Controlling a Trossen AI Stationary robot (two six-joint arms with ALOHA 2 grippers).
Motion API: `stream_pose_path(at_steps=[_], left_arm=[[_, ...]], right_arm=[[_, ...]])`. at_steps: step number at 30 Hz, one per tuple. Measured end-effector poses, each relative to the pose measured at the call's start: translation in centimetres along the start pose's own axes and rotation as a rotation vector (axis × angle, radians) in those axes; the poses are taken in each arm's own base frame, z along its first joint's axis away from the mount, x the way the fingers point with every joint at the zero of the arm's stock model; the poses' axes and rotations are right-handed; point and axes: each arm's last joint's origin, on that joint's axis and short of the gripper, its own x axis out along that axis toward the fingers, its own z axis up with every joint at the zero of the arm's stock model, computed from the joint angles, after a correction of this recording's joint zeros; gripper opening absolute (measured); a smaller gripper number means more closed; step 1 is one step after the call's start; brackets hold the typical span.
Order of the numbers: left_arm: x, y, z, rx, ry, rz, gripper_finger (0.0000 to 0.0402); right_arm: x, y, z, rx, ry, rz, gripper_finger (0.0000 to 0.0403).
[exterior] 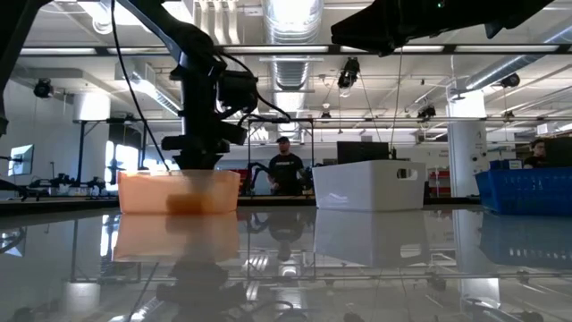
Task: Sort & place blocks by color
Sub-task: Put the yellow block into the orange bin, then put the green block into the blue bin
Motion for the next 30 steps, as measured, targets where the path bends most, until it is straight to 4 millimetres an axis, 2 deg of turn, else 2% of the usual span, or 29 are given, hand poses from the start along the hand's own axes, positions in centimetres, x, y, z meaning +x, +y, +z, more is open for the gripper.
stream_pose_path(at_steps=[3, 7, 15, 22, 27, 30], left_arm=[[0.0, 0.0, 0.0, -0.001, 0.001, 0.002, 0.0193], [-0.5, 0.0, 0.1, -0.019, -0.006, 0.009, 0.0199], [-4.9, -0.8, -0.2, -0.133, -0.145, 0.077, 0.0201], [-9.2, -3.4, -0.3, -0.300, -0.483, 0.127, 0.0202], [-10.7, -6.4, -0.5, -0.267, -0.779, 0.136, 0.0202], [-11.5, -7.7, -1.0, -0.262, -0.931, 0.128, 0.0202]], right_arm=[[0.0, 0.0, 0.0, 0.000, 0.000, 0.000, 0.0226], [0.0, 0.0, 0.0, 0.002, 0.000, 0.000, 0.0226], [0.0, 0.0, 0.0, 0.011, 0.000, 0.000, 0.0226], [-0.1, -0.1, 0.0, 0.072, 0.011, -0.021, 0.0226], [-0.1, 0.0, -0.5, 0.158, 0.058, -0.015, 0.0226], [0.0, 0.0, -0.3, 0.229, 0.156, -0.006, 0.0226]])
